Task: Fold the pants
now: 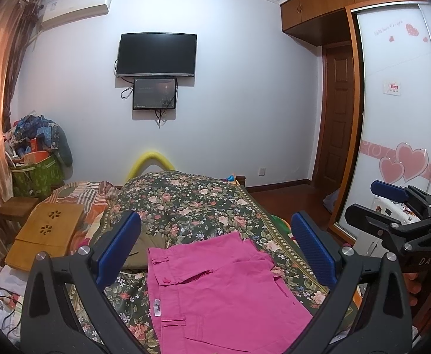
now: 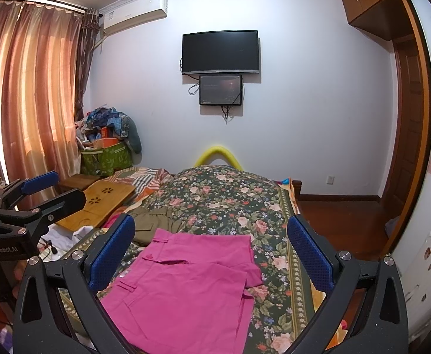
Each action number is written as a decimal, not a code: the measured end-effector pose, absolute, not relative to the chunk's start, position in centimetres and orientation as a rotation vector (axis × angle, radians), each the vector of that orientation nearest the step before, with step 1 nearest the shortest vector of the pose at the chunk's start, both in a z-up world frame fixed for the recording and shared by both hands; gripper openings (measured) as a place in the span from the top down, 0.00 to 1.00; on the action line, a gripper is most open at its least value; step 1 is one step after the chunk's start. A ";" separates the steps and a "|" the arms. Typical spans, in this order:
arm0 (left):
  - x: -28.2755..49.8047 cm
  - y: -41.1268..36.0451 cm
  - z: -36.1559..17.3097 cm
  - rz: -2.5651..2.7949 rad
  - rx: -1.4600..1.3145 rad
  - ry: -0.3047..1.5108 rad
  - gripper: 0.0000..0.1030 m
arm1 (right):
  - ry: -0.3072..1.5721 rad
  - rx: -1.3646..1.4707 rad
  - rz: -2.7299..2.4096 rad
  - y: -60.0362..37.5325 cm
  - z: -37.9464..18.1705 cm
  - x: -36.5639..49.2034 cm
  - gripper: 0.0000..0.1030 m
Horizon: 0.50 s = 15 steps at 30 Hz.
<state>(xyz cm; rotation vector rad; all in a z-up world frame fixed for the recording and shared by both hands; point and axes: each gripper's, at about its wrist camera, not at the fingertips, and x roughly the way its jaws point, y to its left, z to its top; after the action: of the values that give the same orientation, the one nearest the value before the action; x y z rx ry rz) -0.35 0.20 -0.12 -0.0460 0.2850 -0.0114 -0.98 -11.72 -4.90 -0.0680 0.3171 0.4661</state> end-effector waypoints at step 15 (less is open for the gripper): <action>-0.1 0.6 -0.4 -0.025 -0.062 0.298 0.00 | 0.313 -0.073 0.465 -11.6 -4.8 -1.1 0.00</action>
<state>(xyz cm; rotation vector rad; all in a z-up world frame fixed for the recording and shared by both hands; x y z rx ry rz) -0.09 0.64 -0.35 -0.0623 0.2977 -0.0246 -1.05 -11.59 -4.78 -0.0733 0.3133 0.4654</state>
